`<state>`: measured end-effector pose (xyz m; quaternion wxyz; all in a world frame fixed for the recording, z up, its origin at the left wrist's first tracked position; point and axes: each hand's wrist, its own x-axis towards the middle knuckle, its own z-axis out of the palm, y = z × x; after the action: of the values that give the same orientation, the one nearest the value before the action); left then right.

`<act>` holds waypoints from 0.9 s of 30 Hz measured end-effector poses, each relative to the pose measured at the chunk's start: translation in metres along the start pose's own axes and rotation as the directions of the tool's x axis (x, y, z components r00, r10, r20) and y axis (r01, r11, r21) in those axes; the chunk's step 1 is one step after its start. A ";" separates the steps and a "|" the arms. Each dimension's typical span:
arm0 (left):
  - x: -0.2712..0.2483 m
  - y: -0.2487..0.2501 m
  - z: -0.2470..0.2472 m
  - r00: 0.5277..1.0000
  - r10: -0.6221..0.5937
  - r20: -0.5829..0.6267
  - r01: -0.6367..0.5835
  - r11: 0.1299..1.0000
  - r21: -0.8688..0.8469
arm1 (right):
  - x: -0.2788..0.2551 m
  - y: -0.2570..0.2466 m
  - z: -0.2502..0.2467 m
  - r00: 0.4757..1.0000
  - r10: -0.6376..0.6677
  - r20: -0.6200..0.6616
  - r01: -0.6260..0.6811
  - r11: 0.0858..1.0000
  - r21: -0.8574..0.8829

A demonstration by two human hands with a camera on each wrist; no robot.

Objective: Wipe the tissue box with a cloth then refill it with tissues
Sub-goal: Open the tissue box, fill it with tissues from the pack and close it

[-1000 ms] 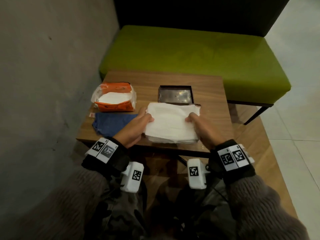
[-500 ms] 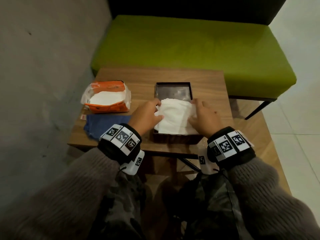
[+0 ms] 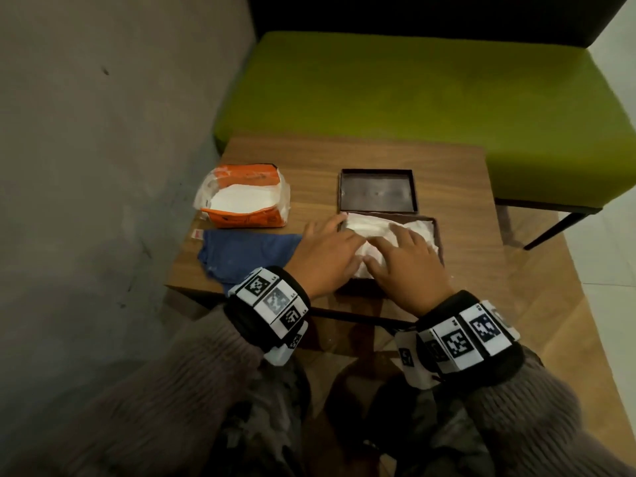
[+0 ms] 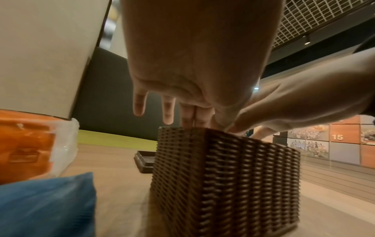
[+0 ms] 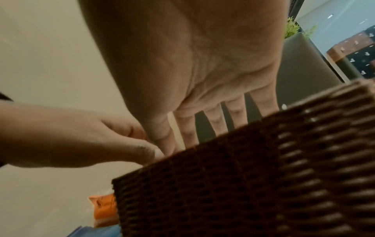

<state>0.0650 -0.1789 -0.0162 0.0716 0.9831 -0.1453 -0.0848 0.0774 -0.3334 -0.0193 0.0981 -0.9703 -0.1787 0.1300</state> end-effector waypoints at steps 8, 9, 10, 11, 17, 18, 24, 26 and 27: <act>-0.011 -0.109 -0.033 0.863 -0.363 -0.351 0.217 0.894 -0.392 | 0.014 -0.005 -0.002 0.964 0.068 0.257 -0.074 0.997 0.017; -0.011 -0.126 -0.036 0.849 -0.407 -0.335 0.297 0.894 -0.334 | 0.012 -0.007 -0.003 0.969 0.063 0.240 -0.072 0.997 0.026; -0.010 -0.141 -0.039 0.846 -0.442 -0.298 0.377 0.891 -0.251 | 0.009 -0.009 -0.004 0.975 0.053 0.218 -0.062 0.998 0.034; -0.008 -0.157 -0.039 0.853 -0.460 -0.246 0.430 0.887 -0.168 | 0.006 -0.012 -0.004 0.980 0.035 0.198 -0.044 0.998 0.040; 0.012 -0.199 -0.021 0.920 -0.341 0.194 0.307 0.933 0.187 | -0.010 -0.024 0.012 0.955 0.015 0.296 -0.002 0.999 -0.044; 0.016 -0.199 -0.018 0.913 -0.338 0.230 0.291 0.932 0.216 | -0.011 -0.024 0.013 0.957 0.016 0.290 0.002 0.998 -0.062; 0.029 -0.199 -0.016 0.899 -0.301 0.318 0.227 0.941 0.250 | -0.009 -0.025 0.011 0.955 0.022 0.296 -0.005 0.998 -0.058; 0.031 -0.200 -0.018 0.889 -0.293 0.351 0.205 0.942 0.266 | -0.008 -0.026 0.010 0.953 0.020 0.302 -0.006 0.999 -0.048; 0.032 -0.200 -0.018 0.886 -0.288 0.365 0.192 0.941 0.277 | -0.008 -0.025 0.010 0.953 0.019 0.303 -0.004 0.999 -0.049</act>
<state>0.1534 0.0033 -0.0365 -0.0868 0.9567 -0.0424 -0.2745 0.0589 -0.3116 -0.0211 0.0454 -0.9420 -0.1889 0.2736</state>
